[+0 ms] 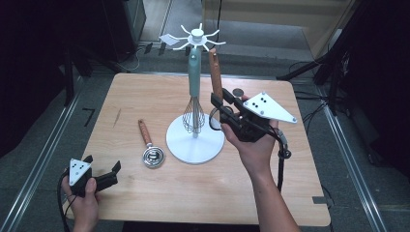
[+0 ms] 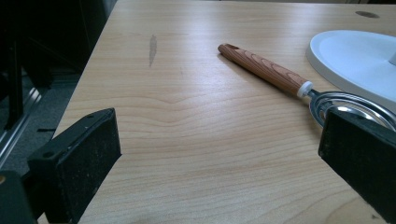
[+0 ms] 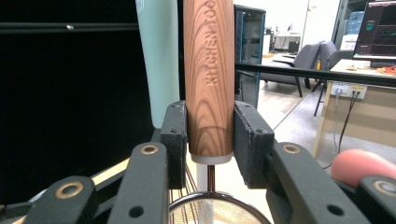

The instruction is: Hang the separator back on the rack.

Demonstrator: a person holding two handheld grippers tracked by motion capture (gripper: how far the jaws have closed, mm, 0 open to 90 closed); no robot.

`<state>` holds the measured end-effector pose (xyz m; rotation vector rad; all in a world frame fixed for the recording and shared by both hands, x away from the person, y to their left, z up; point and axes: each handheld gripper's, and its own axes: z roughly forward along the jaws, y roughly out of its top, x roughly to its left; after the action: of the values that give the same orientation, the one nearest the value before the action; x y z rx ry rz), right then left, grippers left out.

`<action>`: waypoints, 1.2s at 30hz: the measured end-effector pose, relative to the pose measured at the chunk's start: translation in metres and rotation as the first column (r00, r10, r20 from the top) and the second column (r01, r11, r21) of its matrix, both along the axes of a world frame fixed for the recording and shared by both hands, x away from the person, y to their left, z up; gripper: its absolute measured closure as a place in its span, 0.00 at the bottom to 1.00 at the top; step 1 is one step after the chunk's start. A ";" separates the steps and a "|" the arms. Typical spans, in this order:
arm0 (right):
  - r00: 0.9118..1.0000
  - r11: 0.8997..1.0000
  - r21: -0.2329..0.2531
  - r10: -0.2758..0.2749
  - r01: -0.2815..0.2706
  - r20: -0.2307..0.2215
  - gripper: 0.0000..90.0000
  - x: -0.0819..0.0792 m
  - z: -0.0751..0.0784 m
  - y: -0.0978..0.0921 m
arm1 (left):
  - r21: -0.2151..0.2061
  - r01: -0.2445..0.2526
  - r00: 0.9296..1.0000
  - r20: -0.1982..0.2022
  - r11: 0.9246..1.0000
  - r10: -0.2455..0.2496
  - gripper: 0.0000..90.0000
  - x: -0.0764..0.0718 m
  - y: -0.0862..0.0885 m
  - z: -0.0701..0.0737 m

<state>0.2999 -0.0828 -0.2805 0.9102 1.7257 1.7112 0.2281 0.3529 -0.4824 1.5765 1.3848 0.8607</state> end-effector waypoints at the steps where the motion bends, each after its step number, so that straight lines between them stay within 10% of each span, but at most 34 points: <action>1: 1.000 1.000 0.007 0.004 -0.004 0.000 0.76 0.000 0.001 0.000 | 0.000 0.000 1.000 0.000 1.000 0.000 0.00 0.000 0.000 0.000; 18: 0.999 0.999 0.038 -0.013 0.011 0.051 1.00 0.006 0.015 -0.001 | 0.001 0.001 1.000 -0.001 1.000 -0.001 0.00 0.000 0.000 0.000; 36: 0.988 0.997 0.072 -0.043 0.032 0.151 1.00 0.023 0.040 0.007 | -0.004 0.000 1.000 0.003 1.000 0.000 0.00 0.000 0.000 0.000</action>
<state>0.3226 -0.0754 -0.2404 0.8139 1.5497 1.7771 0.2282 0.3530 -0.4825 1.5714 1.3829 0.8594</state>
